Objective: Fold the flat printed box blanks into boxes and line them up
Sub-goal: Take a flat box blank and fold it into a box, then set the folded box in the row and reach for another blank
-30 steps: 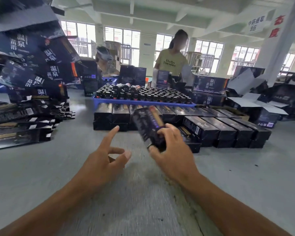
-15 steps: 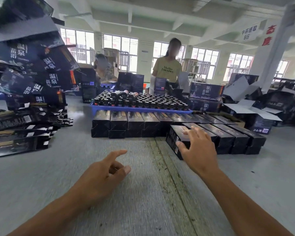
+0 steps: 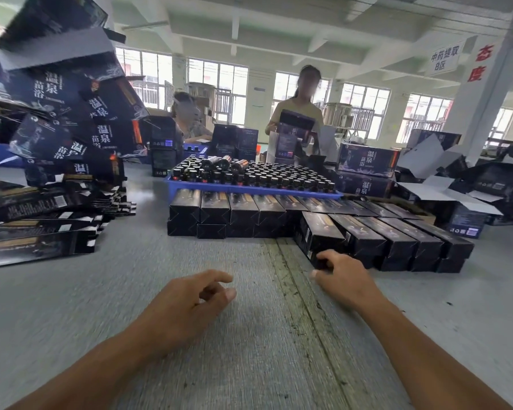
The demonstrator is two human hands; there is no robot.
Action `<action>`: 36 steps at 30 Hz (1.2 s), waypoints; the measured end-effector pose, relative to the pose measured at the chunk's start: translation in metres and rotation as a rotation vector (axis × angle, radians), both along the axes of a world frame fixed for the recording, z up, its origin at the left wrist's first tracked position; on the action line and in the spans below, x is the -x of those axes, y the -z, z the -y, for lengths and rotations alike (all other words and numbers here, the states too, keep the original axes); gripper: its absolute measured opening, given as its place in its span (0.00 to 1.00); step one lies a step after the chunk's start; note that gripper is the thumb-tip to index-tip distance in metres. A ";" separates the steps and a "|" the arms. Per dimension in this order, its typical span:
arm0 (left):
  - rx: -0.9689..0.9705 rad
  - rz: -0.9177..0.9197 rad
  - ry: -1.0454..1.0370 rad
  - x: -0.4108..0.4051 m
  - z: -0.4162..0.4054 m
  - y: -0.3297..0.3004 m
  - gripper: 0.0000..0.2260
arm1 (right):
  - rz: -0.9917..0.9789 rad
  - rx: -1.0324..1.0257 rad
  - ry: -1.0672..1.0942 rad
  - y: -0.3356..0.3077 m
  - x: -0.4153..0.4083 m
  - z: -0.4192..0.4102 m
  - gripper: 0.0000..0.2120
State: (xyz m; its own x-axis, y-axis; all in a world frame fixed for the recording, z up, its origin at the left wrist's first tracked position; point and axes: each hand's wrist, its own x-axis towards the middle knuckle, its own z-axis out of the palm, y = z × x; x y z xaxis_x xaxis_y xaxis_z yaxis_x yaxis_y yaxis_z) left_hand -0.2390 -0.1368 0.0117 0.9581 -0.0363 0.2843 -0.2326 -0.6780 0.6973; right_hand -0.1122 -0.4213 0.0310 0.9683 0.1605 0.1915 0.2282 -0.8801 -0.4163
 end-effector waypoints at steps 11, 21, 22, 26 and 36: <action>-0.115 -0.030 -0.004 -0.001 -0.002 -0.003 0.15 | 0.109 0.006 -0.071 0.008 -0.009 -0.010 0.24; -0.226 0.017 -0.316 -0.024 -0.054 0.001 0.21 | 0.112 -0.037 -0.123 0.101 -0.106 0.049 0.20; -0.299 0.003 -0.430 -0.026 -0.074 0.000 0.22 | 0.118 -0.041 -0.140 0.107 -0.107 0.046 0.21; -0.313 -0.171 -0.868 -0.017 -0.155 0.008 0.28 | 0.165 -0.061 -0.222 0.103 -0.086 0.022 0.19; -0.429 -0.394 -0.873 -0.021 -0.156 0.013 0.33 | 0.096 0.047 -0.231 0.051 -0.015 -0.011 0.21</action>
State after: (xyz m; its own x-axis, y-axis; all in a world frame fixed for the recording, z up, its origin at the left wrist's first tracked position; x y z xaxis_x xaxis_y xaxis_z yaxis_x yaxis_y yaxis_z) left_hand -0.2178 0.0188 -0.0010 0.7219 0.6881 0.0734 0.6477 -0.7092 0.2785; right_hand -0.0972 -0.4106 -0.0203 0.8827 0.3859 0.2683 0.4619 -0.8179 -0.3431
